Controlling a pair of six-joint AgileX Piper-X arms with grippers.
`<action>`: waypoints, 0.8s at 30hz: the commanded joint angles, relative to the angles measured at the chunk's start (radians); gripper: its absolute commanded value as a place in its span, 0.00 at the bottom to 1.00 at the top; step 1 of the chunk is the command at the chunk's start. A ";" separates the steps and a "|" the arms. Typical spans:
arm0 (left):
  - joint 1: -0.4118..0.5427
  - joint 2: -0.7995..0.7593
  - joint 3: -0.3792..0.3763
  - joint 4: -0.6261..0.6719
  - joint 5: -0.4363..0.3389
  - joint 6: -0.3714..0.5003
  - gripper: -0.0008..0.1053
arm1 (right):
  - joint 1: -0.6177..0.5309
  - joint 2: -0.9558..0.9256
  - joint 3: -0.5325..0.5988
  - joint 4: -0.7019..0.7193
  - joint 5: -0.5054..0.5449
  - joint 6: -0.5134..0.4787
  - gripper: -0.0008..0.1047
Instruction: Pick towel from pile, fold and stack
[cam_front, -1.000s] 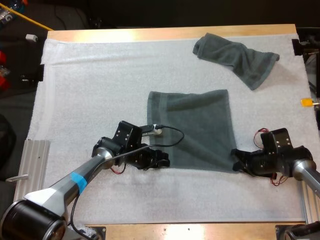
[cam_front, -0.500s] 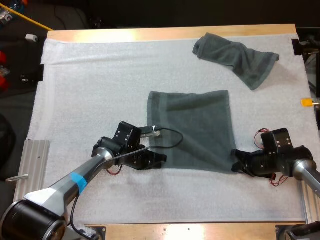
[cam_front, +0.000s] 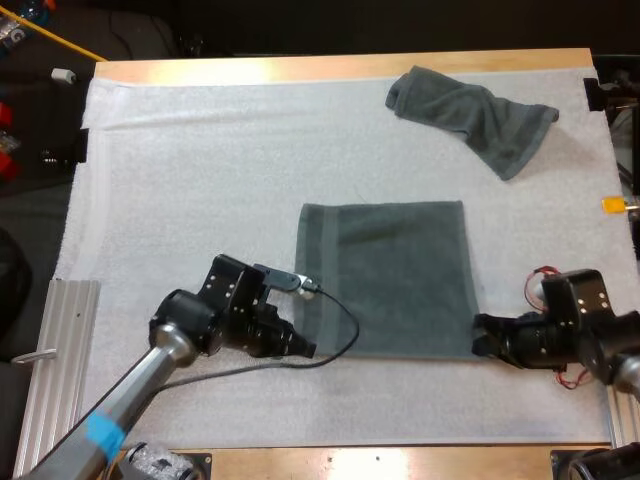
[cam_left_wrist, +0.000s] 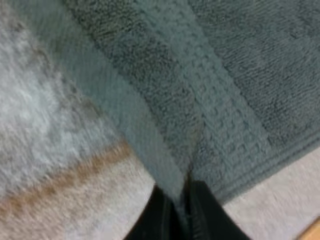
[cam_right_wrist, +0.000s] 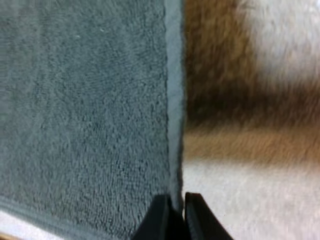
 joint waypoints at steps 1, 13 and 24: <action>-0.004 -0.025 0.003 0.054 -0.019 0.020 0.01 | 0.000 -0.036 -0.006 0.044 0.009 -0.018 0.01; -0.082 -0.156 0.003 0.061 0.035 0.006 0.01 | 0.182 -0.211 -0.006 0.078 0.019 0.149 0.01; -0.077 -0.031 0.003 -0.144 0.049 -0.104 0.01 | 0.196 -0.036 -0.006 -0.249 0.048 0.419 0.01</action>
